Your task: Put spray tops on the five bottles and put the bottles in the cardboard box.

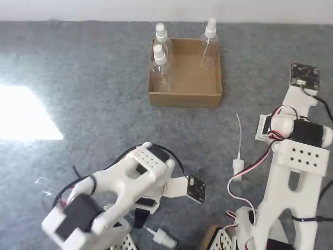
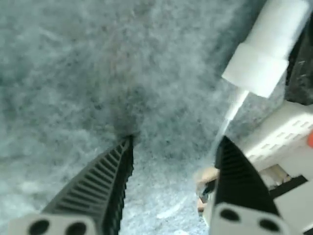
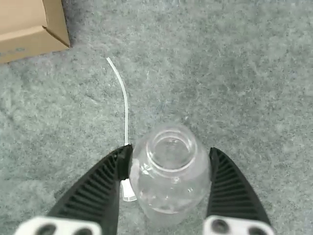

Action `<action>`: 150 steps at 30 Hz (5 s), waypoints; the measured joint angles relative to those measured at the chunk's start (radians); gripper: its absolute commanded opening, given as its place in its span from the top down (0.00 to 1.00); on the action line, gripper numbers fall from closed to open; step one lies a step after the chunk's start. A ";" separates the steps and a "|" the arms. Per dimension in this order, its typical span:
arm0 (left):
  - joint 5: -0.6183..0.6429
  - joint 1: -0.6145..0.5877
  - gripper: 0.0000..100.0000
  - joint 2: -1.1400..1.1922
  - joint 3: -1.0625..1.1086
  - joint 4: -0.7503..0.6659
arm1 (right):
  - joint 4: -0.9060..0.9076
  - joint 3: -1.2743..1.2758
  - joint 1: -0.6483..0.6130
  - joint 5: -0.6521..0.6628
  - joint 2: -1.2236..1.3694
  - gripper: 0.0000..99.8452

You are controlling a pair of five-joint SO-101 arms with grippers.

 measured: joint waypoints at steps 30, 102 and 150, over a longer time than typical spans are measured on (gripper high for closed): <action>0.132 -0.292 0.99 0.017 -0.325 0.166 | 0.000 0.000 0.000 0.000 0.000 0.86; 0.420 0.285 0.76 0.252 -0.442 -0.130 | -0.057 0.000 0.288 0.097 0.000 0.86; 0.552 -0.347 0.99 -0.462 -0.476 0.153 | 0.037 0.000 -0.167 0.097 -0.203 0.86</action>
